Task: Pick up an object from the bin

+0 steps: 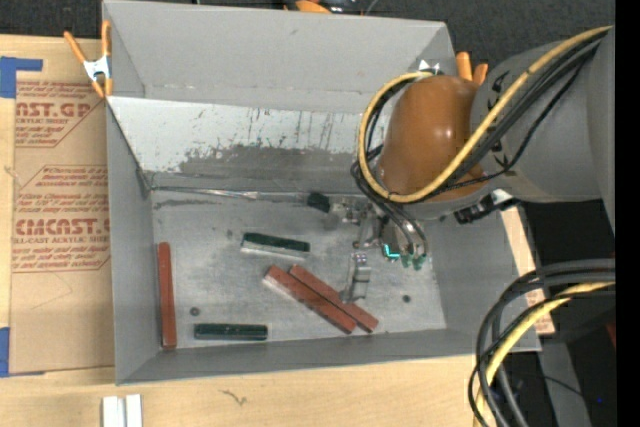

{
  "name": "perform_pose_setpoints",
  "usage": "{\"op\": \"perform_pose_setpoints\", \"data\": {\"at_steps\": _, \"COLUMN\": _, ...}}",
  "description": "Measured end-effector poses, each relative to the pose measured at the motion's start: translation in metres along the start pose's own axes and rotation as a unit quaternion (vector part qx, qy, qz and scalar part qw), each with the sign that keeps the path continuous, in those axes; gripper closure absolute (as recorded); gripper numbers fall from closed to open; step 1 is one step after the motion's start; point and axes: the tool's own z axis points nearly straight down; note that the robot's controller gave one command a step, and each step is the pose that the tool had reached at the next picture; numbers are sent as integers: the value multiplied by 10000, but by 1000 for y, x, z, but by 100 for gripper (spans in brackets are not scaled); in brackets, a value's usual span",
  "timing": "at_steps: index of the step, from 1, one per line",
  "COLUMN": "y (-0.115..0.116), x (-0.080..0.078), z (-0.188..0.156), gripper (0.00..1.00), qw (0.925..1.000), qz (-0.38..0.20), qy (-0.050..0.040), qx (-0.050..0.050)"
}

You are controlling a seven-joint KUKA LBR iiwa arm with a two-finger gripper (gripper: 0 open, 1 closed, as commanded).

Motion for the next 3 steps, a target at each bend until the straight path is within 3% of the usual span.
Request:
{"op": "perform_pose_setpoints", "data": {"at_steps": 1, "y": 36, "x": 30, "z": 65, "gripper": 0, "qw": 9934, "qz": -1144, "qy": -37, "qx": 1}}
{"op": "perform_pose_setpoints", "data": {"at_steps": 2, "y": 35, "x": 30, "z": 64, "gripper": 100, "qw": 9935, "qz": -1137, "qy": -32, "qx": 3}}
{"op": "perform_pose_setpoints", "data": {"at_steps": 3, "y": 44, "x": 17, "z": -101, "gripper": 100, "qw": 9722, "qz": -2341, "qy": -71, "qx": 13}}
